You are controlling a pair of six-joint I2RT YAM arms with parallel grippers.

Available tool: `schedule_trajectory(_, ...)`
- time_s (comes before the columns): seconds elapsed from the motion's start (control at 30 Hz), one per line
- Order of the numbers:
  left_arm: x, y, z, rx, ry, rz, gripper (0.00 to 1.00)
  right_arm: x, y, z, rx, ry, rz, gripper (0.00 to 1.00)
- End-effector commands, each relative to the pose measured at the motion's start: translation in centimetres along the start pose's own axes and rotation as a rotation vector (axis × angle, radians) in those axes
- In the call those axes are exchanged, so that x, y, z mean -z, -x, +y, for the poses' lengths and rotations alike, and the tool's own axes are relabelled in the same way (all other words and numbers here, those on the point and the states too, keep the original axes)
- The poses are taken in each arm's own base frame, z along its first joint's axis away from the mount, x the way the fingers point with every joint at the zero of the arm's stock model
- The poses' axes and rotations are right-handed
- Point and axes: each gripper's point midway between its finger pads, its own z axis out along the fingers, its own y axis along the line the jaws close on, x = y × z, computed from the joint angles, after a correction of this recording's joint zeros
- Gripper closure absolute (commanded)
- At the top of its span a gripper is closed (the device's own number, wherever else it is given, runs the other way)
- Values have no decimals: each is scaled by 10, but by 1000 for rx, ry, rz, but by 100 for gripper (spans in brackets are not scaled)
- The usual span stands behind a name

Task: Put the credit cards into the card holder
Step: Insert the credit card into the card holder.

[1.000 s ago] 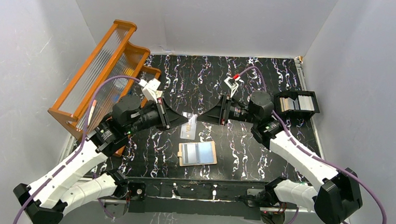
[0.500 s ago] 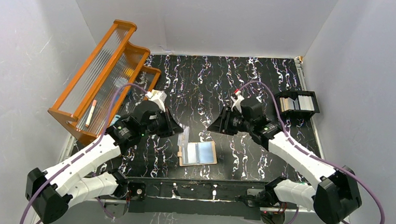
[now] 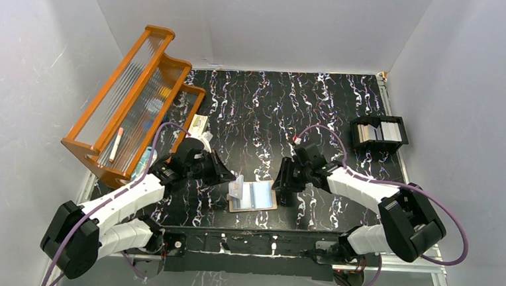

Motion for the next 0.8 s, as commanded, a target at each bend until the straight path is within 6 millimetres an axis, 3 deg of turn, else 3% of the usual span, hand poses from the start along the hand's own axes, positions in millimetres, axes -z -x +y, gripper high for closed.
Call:
schedule_trajectory(0.0,5,1,-14,-6,-71,8,100,-6,-1,7,16,28,-26,51)
schedule_trajectory(0.27,12,0,-7,-38,-44,5,100,-17,-18,16,7,50,11,51)
schedule_trajectory(0.53,9,-7,-3,-29,-49,32,100,-20,-38,46,-19,128,40,52)
schedule_trajectory(0.67,7,-10,-6,-26,-72,56,100,-14,-33,50,3,114,15,52)
schedule_trajectory(0.77,6,-12,-8,-19,-87,65,100,-6,-22,38,13,27,-36,51)
